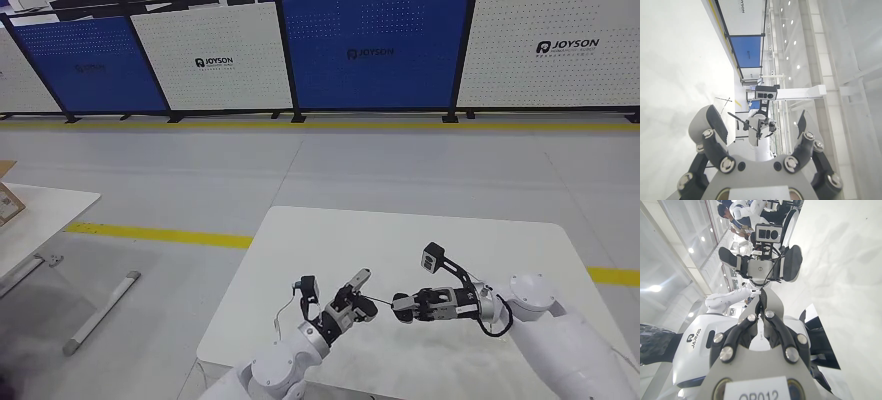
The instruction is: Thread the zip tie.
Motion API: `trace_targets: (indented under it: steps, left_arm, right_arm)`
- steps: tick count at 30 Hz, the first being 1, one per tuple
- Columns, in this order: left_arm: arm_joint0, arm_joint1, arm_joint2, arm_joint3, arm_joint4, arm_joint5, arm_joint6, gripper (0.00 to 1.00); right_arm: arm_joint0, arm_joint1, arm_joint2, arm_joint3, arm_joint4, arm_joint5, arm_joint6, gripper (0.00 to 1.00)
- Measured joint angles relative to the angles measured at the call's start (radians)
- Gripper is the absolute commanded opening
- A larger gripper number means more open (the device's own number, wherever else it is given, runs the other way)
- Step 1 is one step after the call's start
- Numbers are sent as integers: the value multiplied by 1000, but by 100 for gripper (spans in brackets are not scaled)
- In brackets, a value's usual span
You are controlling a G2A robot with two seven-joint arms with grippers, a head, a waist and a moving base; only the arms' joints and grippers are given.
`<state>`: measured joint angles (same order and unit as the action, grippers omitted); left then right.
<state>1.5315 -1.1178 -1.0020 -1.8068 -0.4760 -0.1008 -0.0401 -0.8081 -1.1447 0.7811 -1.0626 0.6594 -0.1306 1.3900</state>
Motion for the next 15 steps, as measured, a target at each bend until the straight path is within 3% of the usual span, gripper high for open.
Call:
trace_targets:
  steps: [7, 10, 11, 12, 15]
  left_arm:
    - [0, -1, 2, 2, -3, 0, -3, 100]
    - [-2, -4, 2, 13, -5, -22, -14, 97]
    - [0, -4, 0, 15, -6, -29, -19, 61]
    - [4, -4, -3, 17, -6, -35, -25, 45]
    - [14, -3, -10, 15, 2, -42, -39, 26]
  right_arm:
    - [0, 0, 0, 0, 0, 0, 0, 0]
    - [0, 0, 0, 0, 0, 0, 0, 0]
    - [0, 0, 0, 0, 0, 0, 0, 0]
    - [0, 0, 0, 0, 0, 0, 0, 0]
    - [0, 0, 0, 0, 0, 0, 0, 0]
